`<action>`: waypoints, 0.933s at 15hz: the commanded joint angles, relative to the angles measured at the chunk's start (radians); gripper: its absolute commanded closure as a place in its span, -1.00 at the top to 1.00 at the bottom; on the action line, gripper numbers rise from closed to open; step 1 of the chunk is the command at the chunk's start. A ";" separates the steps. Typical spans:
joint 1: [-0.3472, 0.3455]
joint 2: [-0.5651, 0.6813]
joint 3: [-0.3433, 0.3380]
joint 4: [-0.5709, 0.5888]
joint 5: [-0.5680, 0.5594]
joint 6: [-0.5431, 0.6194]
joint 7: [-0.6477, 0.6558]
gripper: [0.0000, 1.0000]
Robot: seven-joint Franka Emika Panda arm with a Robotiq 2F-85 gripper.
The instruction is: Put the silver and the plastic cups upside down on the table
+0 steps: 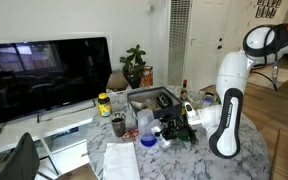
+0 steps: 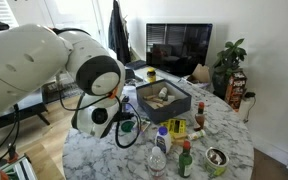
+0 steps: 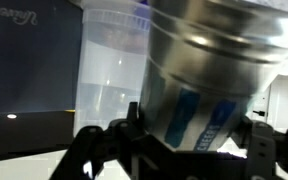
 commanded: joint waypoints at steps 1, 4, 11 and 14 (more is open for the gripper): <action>-0.141 0.130 0.115 0.004 0.031 0.017 -0.187 0.16; -0.221 0.200 0.174 -0.001 0.021 0.017 -0.290 0.16; -0.363 0.354 0.271 -0.021 -0.017 0.011 -0.464 0.16; -0.379 0.347 0.276 -0.063 0.024 0.010 -0.498 0.91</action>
